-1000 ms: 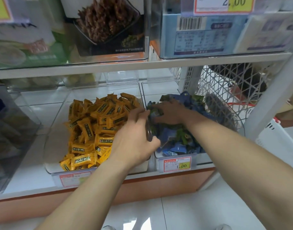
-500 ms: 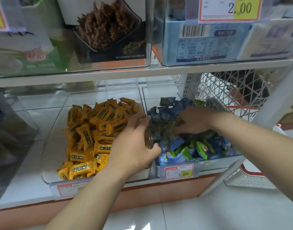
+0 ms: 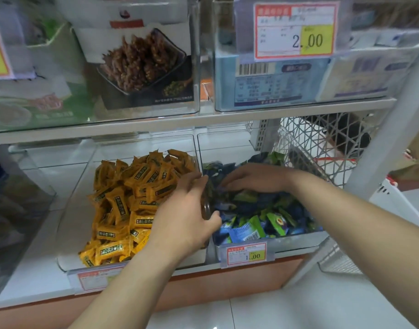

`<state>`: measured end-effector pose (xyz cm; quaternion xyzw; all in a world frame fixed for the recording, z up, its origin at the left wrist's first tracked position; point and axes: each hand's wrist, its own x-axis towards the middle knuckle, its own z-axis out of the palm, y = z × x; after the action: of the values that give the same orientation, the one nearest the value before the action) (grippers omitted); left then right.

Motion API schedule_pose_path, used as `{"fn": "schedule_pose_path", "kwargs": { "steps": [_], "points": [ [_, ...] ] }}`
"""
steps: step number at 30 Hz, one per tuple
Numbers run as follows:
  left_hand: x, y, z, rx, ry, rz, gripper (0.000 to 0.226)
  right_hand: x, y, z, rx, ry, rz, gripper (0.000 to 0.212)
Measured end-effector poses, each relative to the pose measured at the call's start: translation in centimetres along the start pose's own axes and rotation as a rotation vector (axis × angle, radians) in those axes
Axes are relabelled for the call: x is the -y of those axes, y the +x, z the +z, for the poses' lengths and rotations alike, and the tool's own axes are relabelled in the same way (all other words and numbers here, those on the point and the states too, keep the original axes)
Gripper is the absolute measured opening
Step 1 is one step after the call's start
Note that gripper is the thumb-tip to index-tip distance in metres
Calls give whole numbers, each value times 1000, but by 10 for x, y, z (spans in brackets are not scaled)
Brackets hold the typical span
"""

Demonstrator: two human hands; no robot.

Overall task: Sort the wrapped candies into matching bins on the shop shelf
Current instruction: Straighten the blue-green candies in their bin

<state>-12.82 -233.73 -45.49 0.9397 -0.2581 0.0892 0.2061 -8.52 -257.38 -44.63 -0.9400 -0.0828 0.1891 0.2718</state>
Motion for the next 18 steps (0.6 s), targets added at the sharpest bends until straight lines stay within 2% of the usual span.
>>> {"fn": "schedule_pose_path", "kwargs": {
  "steps": [2,3,5,7,9,11,13,16,18],
  "points": [
    [-18,2,-9,-126,165,46,51,-15,-14,-20,-219,-9,29,33],
    [-28,6,-10,-168,175,64,45,-26,-18,-27,-340,3,62,26],
    [-49,20,-8,-122,-6,30,43,-46,-21,-36,-483,108,169,36],
    [-68,47,4,9,-243,-143,41,-59,-15,-39,-483,159,290,59],
    [-78,81,28,129,-222,-345,55,-64,0,-34,-426,184,342,73],
    [-80,105,55,224,-258,-573,82,-67,19,-25,-345,203,383,70],
    [-78,120,81,270,-405,-796,98,-70,30,-18,-280,188,418,60],
    [-72,128,108,287,-387,-894,102,-76,35,-12,-245,189,436,78],
    [-67,132,115,315,-312,-837,98,-81,38,-12,-254,231,409,69]
  ]
}}
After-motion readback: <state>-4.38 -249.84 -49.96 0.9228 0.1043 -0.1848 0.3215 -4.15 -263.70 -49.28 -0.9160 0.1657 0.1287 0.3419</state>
